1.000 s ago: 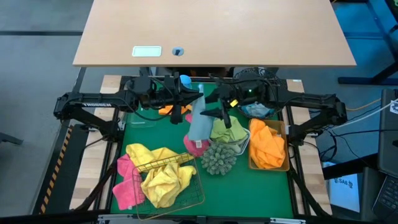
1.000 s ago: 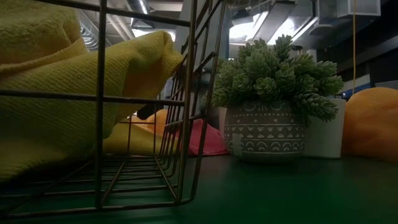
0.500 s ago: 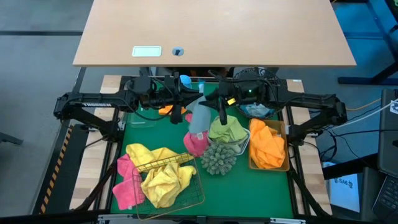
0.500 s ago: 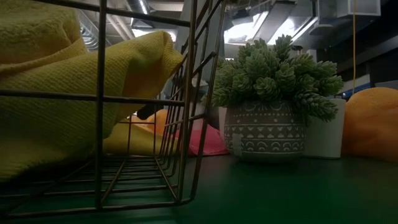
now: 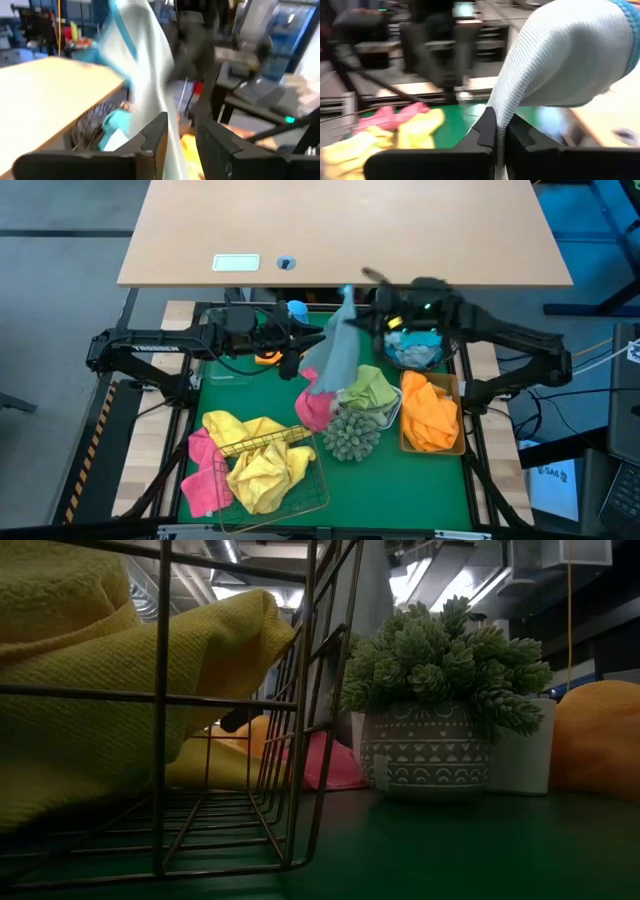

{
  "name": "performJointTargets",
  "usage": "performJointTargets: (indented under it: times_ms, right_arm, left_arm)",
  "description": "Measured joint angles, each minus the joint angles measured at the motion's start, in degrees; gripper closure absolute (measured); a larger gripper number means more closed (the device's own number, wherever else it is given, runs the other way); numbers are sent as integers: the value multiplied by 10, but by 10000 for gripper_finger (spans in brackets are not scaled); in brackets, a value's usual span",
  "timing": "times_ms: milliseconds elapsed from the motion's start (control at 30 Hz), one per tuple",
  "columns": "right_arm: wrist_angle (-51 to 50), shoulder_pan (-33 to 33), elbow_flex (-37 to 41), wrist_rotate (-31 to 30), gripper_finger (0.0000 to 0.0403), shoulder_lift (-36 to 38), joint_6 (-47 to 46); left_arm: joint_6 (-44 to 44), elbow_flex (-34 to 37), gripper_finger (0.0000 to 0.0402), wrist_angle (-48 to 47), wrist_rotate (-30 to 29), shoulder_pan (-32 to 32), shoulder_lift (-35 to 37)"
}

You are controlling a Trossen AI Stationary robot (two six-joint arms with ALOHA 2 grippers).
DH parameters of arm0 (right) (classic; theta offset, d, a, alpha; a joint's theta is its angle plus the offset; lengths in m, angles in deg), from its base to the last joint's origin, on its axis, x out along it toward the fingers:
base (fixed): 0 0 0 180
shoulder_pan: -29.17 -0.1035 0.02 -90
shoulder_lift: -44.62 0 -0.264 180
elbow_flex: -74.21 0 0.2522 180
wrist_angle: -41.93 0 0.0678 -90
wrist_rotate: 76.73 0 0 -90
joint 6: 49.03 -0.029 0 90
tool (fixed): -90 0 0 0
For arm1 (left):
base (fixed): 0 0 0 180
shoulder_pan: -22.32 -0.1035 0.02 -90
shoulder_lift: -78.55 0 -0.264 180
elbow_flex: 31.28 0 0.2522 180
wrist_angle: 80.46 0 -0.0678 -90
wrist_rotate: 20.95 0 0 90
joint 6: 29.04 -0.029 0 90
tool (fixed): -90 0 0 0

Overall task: Sort microfiber towel by color & place in baskets
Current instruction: Put the blue microfiber cloth into the black basket

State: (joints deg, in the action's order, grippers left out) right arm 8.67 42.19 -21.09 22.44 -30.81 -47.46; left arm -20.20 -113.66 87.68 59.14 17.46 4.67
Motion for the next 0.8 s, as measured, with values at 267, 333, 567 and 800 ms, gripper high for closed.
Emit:
performJointTargets:
  times_ms: [267, 333, 567, 800]
  right_arm:
    - [-80, 109, 0, -78, 396, 76, 7]
    - [-88, 139, 0, -86, 393, 94, 8]
    - [-91, 239, 0, -88, 398, 160, 9]
    - [-157, 298, -1, -88, 398, 191, 9]
  left_arm:
    - [0, 0, 303, -73, -1, 0, 0]
    - [0, 0, 303, -77, 0, 0, 0]
    - [0, 0, 303, -77, -1, 0, 0]
    - [0, 0, 303, -77, -1, 0, 0]
